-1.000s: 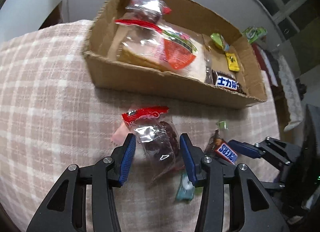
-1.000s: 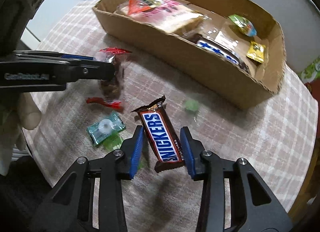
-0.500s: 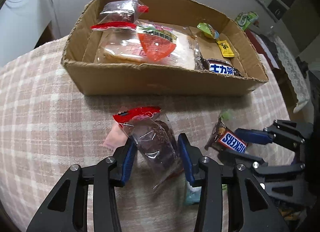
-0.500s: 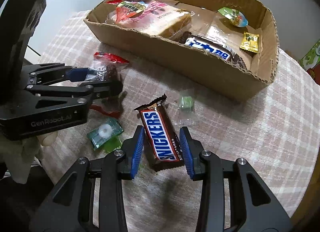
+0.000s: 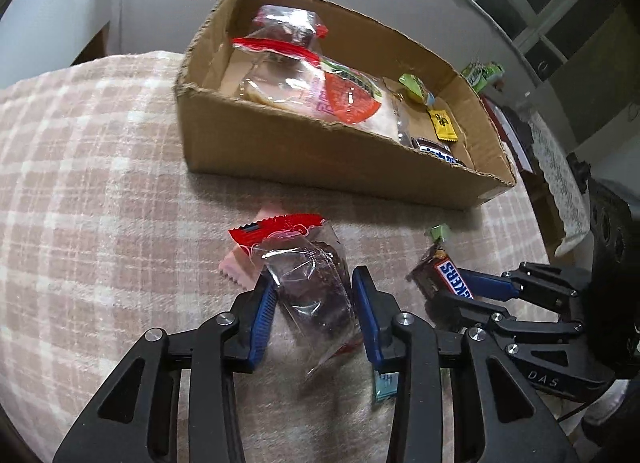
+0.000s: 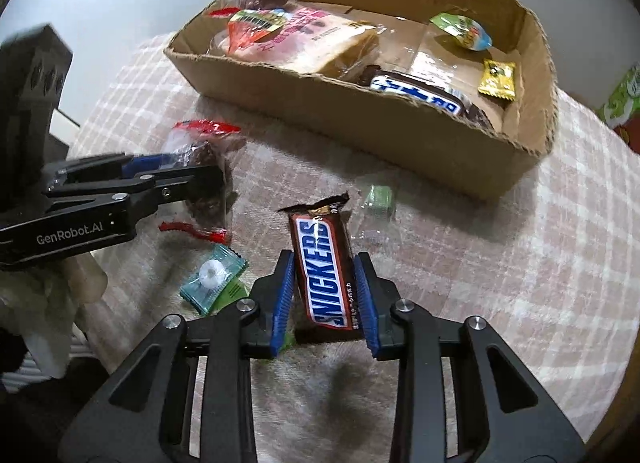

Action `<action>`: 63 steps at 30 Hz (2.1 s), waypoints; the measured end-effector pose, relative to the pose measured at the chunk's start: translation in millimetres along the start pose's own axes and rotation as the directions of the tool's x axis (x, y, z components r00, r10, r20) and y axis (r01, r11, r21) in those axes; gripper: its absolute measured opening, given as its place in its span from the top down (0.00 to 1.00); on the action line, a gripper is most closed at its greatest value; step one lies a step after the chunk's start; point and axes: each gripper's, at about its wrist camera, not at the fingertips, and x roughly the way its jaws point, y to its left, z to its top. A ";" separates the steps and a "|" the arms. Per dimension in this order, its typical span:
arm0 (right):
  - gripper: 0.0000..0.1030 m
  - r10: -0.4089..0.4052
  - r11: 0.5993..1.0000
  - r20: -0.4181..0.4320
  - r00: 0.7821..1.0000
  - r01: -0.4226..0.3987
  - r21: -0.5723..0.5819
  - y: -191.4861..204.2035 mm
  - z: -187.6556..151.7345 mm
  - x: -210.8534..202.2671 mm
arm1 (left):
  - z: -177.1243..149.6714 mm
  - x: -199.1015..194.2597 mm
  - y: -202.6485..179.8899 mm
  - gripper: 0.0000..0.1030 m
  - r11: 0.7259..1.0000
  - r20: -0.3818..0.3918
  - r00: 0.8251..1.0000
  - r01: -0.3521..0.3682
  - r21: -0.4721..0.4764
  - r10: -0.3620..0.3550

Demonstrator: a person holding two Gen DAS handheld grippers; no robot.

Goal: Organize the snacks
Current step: 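Carry the pastry and Snickers bar over the box with both tools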

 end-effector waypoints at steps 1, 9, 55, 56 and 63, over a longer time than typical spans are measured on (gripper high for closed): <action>0.70 0.001 1.000 0.004 1.000 -0.001 0.008 -0.9 -1.3 -1.4 | -0.9 -2.9 1.8 0.65 1.000 0.004 1.000 0.004 -0.003 -0.004; 0.70 0.019 0.997 0.045 0.999 -0.022 0.071 -15.6 -7.4 -27.3 | -3.5 -26.3 -1.6 0.65 0.999 0.034 0.999 0.025 0.022 -0.026; 0.70 -0.091 0.989 0.195 0.977 0.067 0.129 -64.6 99.2 -75.0 | 120.0 -15.6 -50.8 0.65 0.994 0.124 0.991 0.036 0.107 -0.049; 0.70 -0.096 0.989 0.191 0.977 0.072 0.128 -65.4 100.7 -72.7 | 121.4 -12.3 -50.6 0.65 0.994 0.119 0.992 0.035 0.103 -0.047; 0.70 -0.117 0.989 0.154 0.981 0.101 0.108 -64.3 109.6 -54.8 | 129.1 -0.3 -51.9 0.65 0.994 0.093 0.995 0.022 0.105 -0.032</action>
